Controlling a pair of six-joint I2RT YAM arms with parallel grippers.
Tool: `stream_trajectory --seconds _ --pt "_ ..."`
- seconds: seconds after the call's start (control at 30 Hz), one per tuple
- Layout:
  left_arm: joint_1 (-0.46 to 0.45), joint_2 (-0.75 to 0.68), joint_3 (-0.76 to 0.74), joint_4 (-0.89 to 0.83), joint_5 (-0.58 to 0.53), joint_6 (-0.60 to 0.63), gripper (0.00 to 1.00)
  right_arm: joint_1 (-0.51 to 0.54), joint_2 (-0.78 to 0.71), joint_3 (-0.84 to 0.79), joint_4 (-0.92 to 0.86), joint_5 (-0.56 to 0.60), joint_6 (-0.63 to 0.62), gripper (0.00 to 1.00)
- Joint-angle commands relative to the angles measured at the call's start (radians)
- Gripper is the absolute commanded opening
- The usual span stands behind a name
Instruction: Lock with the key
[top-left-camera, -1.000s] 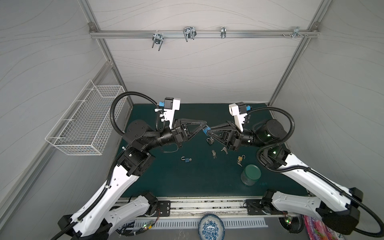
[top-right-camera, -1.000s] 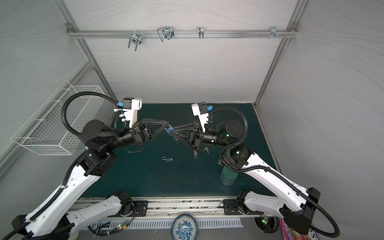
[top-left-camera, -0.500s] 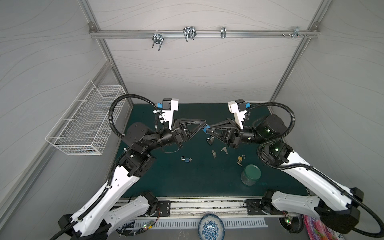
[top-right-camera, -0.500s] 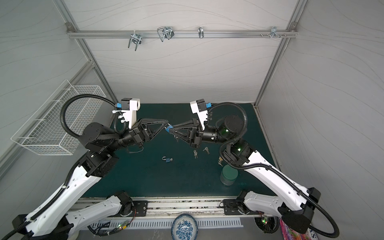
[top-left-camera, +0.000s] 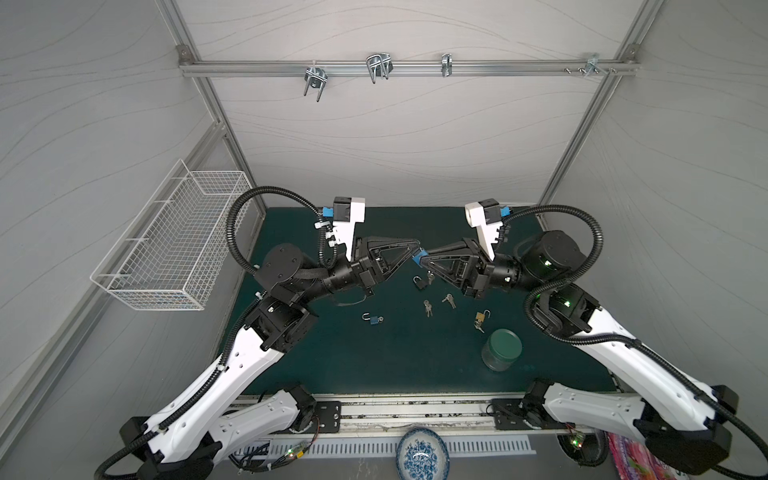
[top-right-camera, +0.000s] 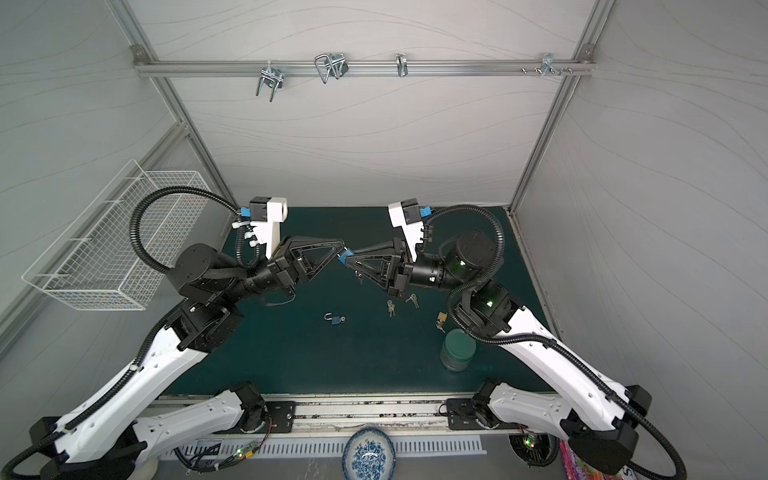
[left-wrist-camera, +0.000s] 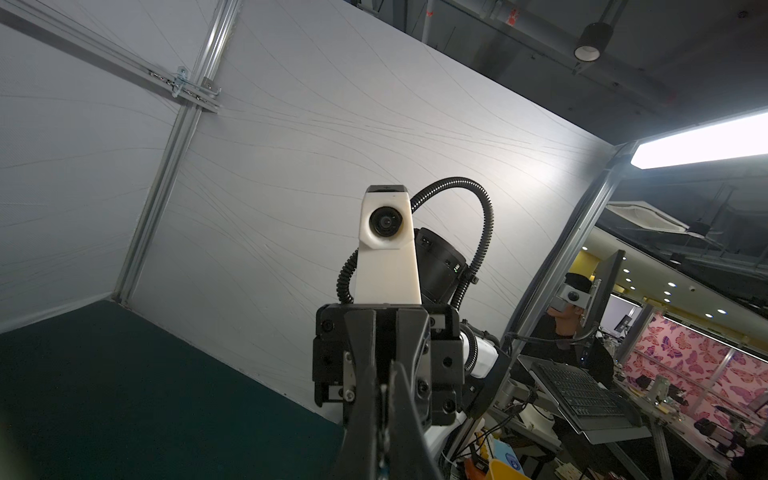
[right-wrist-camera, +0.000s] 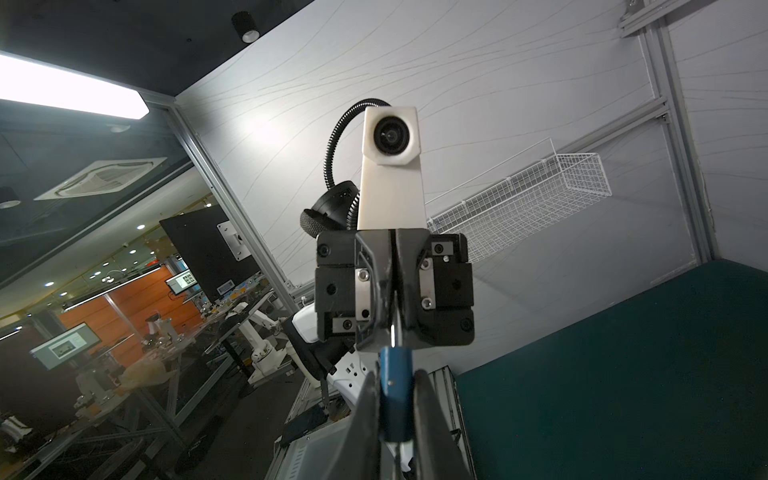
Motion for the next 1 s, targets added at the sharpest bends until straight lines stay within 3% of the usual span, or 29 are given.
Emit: stream_trajectory --seconds 0.0,0.53,0.73,0.93,0.97 --pt "-0.066 0.055 -0.033 -0.211 0.135 0.052 0.00 -0.010 0.007 0.076 0.137 0.123 0.013 0.00" --pt "-0.137 0.103 -0.083 -0.248 0.132 0.074 0.00 -0.027 0.052 0.159 0.138 0.061 0.023 0.00" --pt "0.012 0.030 -0.062 -0.168 0.149 0.000 0.00 -0.056 -0.025 0.061 0.047 0.105 -0.067 0.00" --pt "0.022 0.038 0.050 -0.233 0.170 0.034 0.00 -0.083 0.028 0.121 -0.131 -0.132 -0.116 0.00" --pt "0.022 0.036 0.061 -0.246 0.168 0.042 0.08 -0.083 0.029 0.123 -0.154 -0.147 -0.125 0.00"
